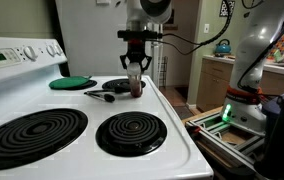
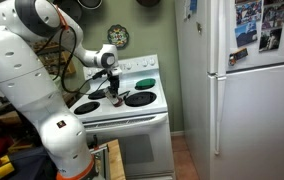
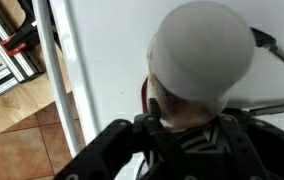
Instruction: Turn the ketchup bottle to stand on its white lid
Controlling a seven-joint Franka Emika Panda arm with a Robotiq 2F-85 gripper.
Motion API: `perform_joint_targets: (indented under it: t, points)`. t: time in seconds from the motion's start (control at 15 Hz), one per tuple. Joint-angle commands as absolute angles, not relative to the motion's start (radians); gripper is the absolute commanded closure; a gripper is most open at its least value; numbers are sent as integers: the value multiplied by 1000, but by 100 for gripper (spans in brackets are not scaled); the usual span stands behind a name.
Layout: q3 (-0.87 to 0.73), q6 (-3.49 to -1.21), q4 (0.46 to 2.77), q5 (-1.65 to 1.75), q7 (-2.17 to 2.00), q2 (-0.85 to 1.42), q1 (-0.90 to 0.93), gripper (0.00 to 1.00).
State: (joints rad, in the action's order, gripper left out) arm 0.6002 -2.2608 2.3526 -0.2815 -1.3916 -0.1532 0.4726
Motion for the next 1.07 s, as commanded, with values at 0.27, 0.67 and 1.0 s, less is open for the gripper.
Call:
perform_joint_targets:
  t: [0.27,0.67,1.0]
  points:
    - [639,-2232,2330,-199,-1450,-155,474,82]
    - [654,-2247,2332,-110,-1511,-165,462,82]
    - [659,-2248,2323,-52,-1530,-154,466,82]
